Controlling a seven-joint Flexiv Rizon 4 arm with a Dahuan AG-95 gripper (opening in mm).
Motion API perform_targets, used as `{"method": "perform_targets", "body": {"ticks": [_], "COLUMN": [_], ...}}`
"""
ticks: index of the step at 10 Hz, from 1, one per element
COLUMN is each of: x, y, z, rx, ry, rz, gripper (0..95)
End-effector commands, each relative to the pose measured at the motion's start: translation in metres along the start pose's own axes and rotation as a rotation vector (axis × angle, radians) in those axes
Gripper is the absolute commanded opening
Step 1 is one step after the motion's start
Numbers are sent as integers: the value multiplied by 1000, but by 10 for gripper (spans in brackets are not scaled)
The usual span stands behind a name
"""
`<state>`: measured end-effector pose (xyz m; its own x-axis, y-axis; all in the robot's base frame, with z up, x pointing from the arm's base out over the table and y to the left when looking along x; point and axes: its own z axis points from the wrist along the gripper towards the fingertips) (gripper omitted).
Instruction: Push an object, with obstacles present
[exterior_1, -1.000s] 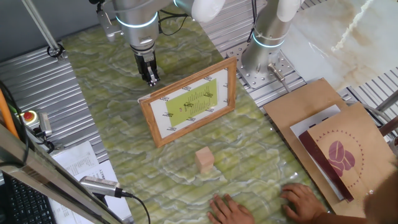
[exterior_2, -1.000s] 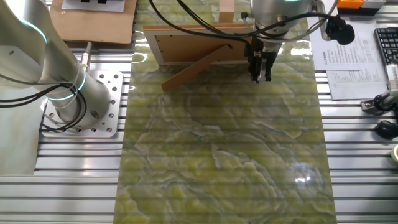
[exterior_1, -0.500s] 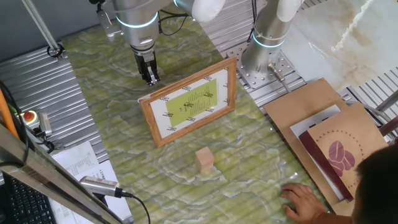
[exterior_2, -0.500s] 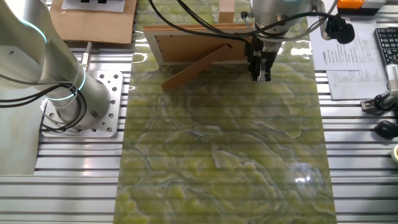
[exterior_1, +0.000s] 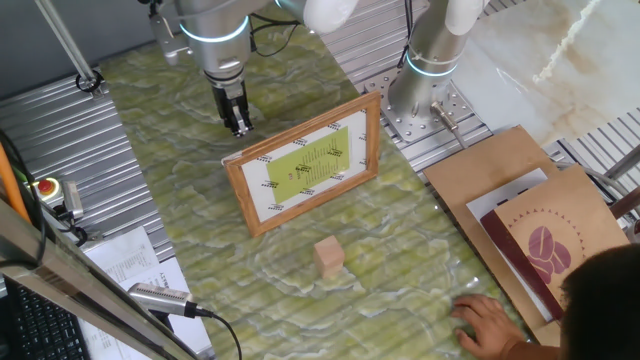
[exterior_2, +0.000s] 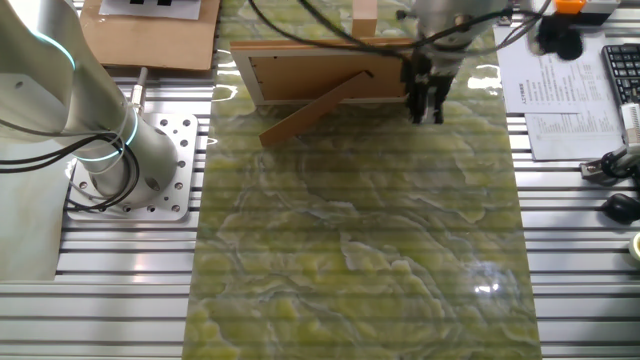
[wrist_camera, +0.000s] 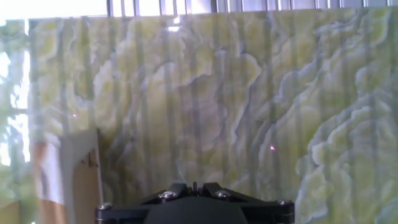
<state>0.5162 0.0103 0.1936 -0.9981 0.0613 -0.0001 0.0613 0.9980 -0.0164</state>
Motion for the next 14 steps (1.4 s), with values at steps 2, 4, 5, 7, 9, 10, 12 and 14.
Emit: {"method": "perform_targets", "body": {"ticks": [2, 4, 5, 7, 9, 10, 12, 14], "x": [-7, -6, -4, 0, -3, -6, -12, -16], "y": [7, 11, 16, 26, 38, 43, 55, 68], "z": [-21, -38, -45, -58, -70, -74, -83, -92], "rx": [-1, -2, -2, -1, -3, -4, -5, -8], "ry": [-1, -9, -10, -8, -3, -3, -1, 5], "rz": [12, 3, 0, 3, 16, 20, 27, 26], "gripper": [0, 0, 0, 0, 0, 0, 0, 0]}}
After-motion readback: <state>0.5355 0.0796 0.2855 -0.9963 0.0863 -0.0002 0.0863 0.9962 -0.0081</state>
